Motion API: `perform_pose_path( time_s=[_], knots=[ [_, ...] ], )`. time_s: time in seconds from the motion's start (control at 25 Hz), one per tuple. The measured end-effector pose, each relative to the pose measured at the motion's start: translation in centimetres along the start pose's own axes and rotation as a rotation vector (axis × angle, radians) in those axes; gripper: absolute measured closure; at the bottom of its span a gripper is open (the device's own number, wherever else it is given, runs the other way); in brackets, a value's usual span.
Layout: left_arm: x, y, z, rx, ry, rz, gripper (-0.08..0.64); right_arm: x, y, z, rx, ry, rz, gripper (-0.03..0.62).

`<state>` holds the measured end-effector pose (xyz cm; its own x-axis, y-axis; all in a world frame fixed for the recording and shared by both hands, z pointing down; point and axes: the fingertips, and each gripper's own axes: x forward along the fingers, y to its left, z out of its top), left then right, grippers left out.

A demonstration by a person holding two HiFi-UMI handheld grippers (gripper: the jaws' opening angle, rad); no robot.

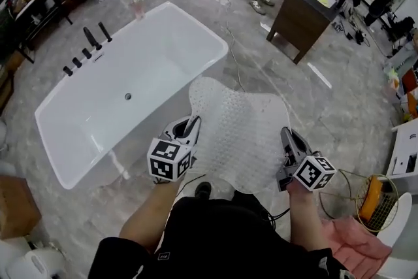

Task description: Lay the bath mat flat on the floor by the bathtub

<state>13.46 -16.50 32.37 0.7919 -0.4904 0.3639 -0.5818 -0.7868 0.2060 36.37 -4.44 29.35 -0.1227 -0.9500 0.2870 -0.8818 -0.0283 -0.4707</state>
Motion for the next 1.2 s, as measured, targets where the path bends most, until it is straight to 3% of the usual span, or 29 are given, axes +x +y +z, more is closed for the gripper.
perform_pose_path(
  time_s=[0.28,0.64,0.96,1.2],
  knots=[
    [1.3,1.9,-0.3,-0.094,0.004,0.230,0.545,7.3,-3.3,1.2,-0.015,0.133,0.198,0.569],
    [2.4,-0.8,-0.6,-0.150,-0.016,0.430,0.545,12.1,-5.2,2.9,-0.038,0.231,0.419,0.569],
    [-0.7,-0.1,-1.7,-0.212,-0.045,0.574,0.545,15.4,-1.8,0.1,-0.072,0.353,0.559,0.571],
    [-7.7,3.7,-6.0,-0.289,-0.060,0.676,0.545,18.3,5.0,-4.2,-0.133,0.427,0.623,0.569]
  ],
)
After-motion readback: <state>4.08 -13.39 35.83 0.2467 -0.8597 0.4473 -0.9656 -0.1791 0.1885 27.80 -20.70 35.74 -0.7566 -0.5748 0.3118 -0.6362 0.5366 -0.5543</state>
